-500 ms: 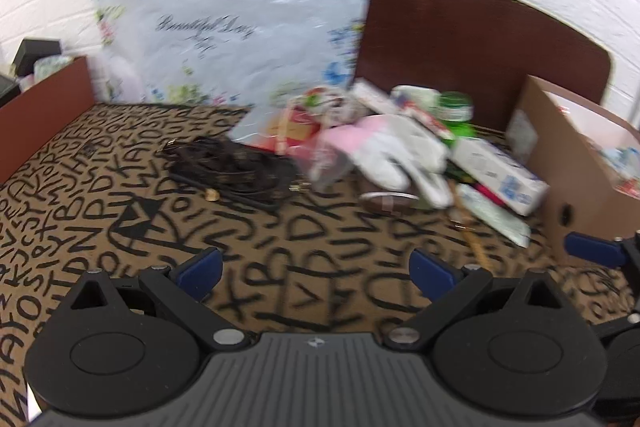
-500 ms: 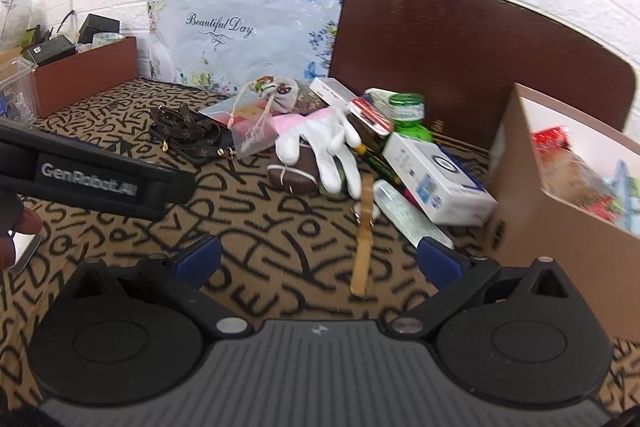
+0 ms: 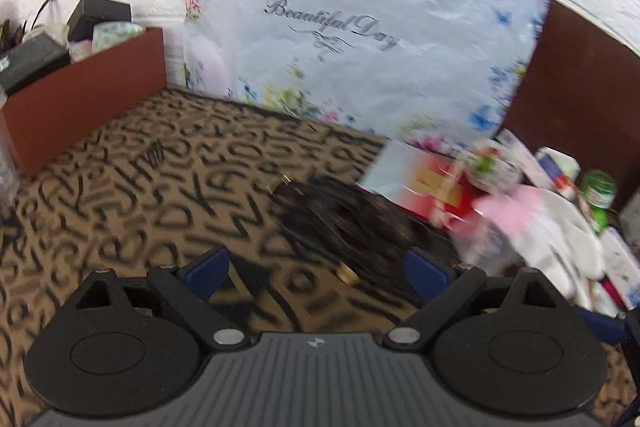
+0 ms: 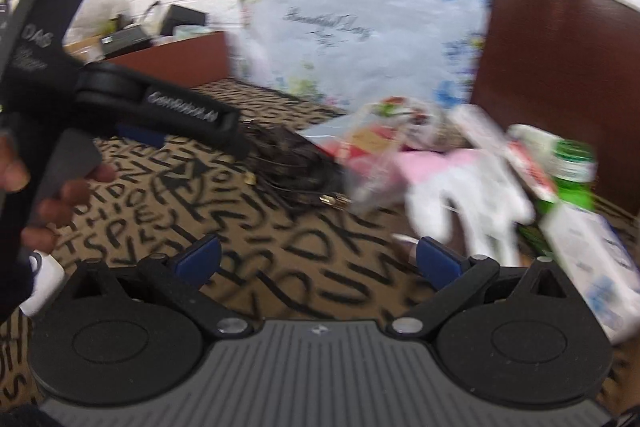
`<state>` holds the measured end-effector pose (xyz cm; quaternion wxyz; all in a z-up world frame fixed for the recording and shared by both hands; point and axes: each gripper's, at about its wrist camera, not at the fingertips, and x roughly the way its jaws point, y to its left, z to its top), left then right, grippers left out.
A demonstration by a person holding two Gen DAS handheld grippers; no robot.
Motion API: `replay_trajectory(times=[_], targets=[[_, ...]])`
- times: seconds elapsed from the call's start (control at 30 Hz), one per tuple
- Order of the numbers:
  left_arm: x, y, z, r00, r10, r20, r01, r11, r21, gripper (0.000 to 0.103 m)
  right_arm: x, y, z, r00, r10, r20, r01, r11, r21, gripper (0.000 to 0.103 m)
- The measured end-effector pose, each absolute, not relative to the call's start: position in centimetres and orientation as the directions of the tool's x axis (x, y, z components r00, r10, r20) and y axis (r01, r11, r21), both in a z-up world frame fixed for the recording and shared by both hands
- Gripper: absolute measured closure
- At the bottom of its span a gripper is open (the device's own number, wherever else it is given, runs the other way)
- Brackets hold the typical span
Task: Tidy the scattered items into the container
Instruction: 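Grasp the brown monogram bag with both tools together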
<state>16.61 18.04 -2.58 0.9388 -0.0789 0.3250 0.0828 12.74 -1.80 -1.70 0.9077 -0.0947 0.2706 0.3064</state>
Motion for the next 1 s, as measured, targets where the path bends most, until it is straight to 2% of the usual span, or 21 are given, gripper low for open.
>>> replay_trajectory(times=[0.03,0.1,0.23,0.33,0.43,0.47,0.53,0.57,0.6,0.63,0.67,0.77,1.0], targets=[[17.3,18.7,-2.7,0.775,0.098,-0.624,-0.195,0.977,-0.089,0.006,13.3,-1.0,-2.1,0.65,0.518,-0.556,-0.62,0.784,0.005,0.004],[18.8,19.7,-3.2,0.775,0.077,-0.628,-0.167,0.982,-0.085,0.006,14.5,0.3,-2.9,0.624,0.529,-0.575,-0.635,0.772,0.022,0.018],[21.5,21.0,-4.1,0.772,0.031,-0.635,-0.1,0.992,-0.072,0.005,16.7,2.7,-4.6,0.588,0.521,-0.619,-0.64,0.767,0.037,0.019],[23.7,21.6,-5.5,0.741,0.0,-0.672,-0.076,0.994,-0.083,0.005,18.2,3.2,-5.8,0.585,0.507,-0.633,-0.619,0.783,0.055,0.02],[24.9,22.5,-7.0,0.732,-0.045,-0.679,-0.077,0.986,-0.148,0.001,19.4,3.8,-6.2,0.605,0.5,-0.62,-0.598,0.799,0.061,0.022],[24.8,22.7,-7.1,0.743,-0.056,-0.667,-0.078,0.982,-0.169,0.005,19.8,4.0,-6.3,0.614,0.494,-0.615,-0.591,0.805,0.056,0.025],[24.2,22.4,-7.0,0.757,-0.069,-0.65,-0.056,0.984,-0.17,0.019,20.3,4.3,-6.5,0.636,0.479,-0.606,-0.572,0.819,0.047,0.029],[23.9,22.1,-6.9,0.764,-0.095,-0.639,-0.027,0.984,-0.178,0.037,20.3,4.3,-6.5,0.644,0.471,-0.603,-0.565,0.824,0.04,0.031],[23.6,21.9,-6.7,0.763,-0.111,-0.636,-0.013,0.982,-0.187,0.043,20.2,4.4,-6.4,0.648,0.469,-0.6,-0.564,0.825,0.036,0.035],[23.3,21.6,-6.5,0.76,-0.099,-0.643,-0.022,0.984,-0.177,0.043,20.0,4.3,-6.4,0.652,0.467,-0.598,-0.565,0.824,0.028,0.038],[23.0,21.3,-6.4,0.758,-0.09,-0.646,-0.024,0.986,-0.166,0.044,19.7,4.2,-6.4,0.658,0.462,-0.595,-0.564,0.826,0.017,0.046],[21.9,20.5,-6.2,0.743,-0.08,-0.665,-0.037,0.986,-0.16,0.045,19.0,3.4,-6.0,0.649,0.47,-0.599,-0.563,0.826,0.038,0.056],[15.3,16.6,-5.9,0.686,-0.156,-0.711,0.053,0.985,-0.164,0.045,14.2,-0.7,-5.5,0.606,0.478,-0.636,-0.594,0.804,0.038,0.056]])
